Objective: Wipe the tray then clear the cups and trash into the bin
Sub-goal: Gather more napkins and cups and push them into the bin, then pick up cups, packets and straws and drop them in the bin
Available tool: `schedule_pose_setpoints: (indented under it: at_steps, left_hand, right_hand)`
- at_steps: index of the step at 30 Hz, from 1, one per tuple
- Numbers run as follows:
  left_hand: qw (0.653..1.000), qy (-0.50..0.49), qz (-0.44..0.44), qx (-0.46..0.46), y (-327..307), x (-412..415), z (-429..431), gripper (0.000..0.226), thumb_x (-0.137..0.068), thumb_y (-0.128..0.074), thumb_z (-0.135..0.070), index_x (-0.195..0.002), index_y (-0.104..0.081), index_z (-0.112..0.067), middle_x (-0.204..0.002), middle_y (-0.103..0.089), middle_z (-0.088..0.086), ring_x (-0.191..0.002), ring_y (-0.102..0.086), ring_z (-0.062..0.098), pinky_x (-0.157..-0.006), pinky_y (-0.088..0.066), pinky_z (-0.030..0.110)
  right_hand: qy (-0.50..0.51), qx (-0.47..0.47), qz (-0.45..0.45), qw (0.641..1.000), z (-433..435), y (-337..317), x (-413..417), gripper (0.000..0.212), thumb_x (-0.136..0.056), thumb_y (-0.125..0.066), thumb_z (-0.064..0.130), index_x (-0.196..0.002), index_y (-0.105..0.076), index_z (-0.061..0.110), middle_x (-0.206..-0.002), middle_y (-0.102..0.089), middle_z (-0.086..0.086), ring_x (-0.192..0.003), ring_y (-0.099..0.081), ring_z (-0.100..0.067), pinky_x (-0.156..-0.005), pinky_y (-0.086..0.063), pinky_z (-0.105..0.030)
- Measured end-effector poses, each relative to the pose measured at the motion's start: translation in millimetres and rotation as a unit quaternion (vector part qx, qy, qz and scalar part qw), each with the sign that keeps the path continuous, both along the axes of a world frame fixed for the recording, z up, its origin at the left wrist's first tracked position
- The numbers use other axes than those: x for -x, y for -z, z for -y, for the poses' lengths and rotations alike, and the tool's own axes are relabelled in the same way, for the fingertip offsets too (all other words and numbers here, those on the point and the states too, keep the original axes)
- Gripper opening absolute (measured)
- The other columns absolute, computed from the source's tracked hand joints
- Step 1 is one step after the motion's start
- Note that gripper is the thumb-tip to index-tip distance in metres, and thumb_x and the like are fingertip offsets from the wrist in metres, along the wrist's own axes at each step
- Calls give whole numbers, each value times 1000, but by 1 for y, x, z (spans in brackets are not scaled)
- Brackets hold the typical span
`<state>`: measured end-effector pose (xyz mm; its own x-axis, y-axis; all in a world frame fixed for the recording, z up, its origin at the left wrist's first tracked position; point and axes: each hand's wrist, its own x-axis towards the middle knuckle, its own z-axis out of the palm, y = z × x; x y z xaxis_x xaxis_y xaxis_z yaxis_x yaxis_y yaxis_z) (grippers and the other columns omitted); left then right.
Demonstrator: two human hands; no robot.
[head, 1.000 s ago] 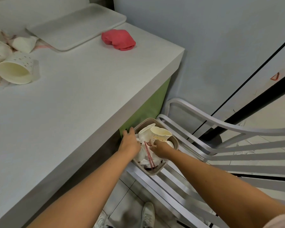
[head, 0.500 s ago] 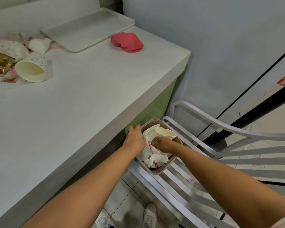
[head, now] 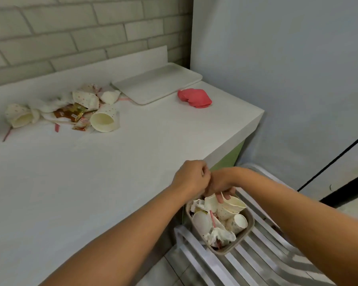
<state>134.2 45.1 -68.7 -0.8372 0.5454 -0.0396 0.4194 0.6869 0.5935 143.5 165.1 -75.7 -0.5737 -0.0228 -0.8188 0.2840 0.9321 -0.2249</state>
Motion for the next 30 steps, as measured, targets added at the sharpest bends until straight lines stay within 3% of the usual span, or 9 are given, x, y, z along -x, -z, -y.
schedule_pose_setpoints:
  at_steps: [3,7,19,22,26,30]
  left_hand:
    - [997,-37,-27,-60,-17,14,22,18,-91,-49,-24,-86,-62,-14,-66,-54,-4,-67,-50,16,-59,-39,25]
    - [991,-91,-38,-87,-29,35,63,16,-92,-50,-27,-79,-54,-17,-56,-45,-7,-56,-43,13,-53,-34,25]
    - [962,-268,-52,9,-34,105,228,13,-93,-49,-26,-88,-56,-17,-77,-55,-2,-70,-49,15,-48,-30,21]
    - [954,-292,-49,43,-35,122,271,13,-93,-50,-25,-97,-58,-15,-93,-61,2,-77,-52,15,-60,-40,23]
    - [946,-315,-52,57,-35,143,325,18,-93,-51,-23,-106,-58,-14,-112,-52,5,-99,-56,20,-81,-48,30]
    - [940,-328,-54,75,-33,167,369,22,-93,-52,-24,-110,-57,-13,-119,-46,7,-107,-53,22,-87,-49,33]
  right_hand:
    - [-69,-23,-12,997,18,-35,17,20,-94,-49,27,-87,-53,8,-45,-55,2,-33,-34,-10,-39,-30,-18]
    - [-118,-34,-50,991,52,-71,38,20,-94,-52,32,-83,-52,15,-57,-50,0,-44,-32,-12,-49,-30,-22]
    - [-184,10,-163,969,187,-84,117,16,-93,-53,30,-91,-52,15,-69,-52,2,-56,-46,-12,-50,-37,-20]
    - [-192,27,-168,967,223,-83,138,17,-93,-54,30,-99,-56,14,-75,-52,2,-62,-48,-12,-53,-42,-20]
    - [-210,40,-180,960,267,-78,162,28,-91,-56,31,-112,-60,11,-87,-52,1,-67,-48,-10,-57,-46,-19]
    - [-230,40,-194,953,305,-72,184,31,-91,-56,34,-115,-59,15,-108,-52,0,-83,-52,-16,-58,-45,-18]
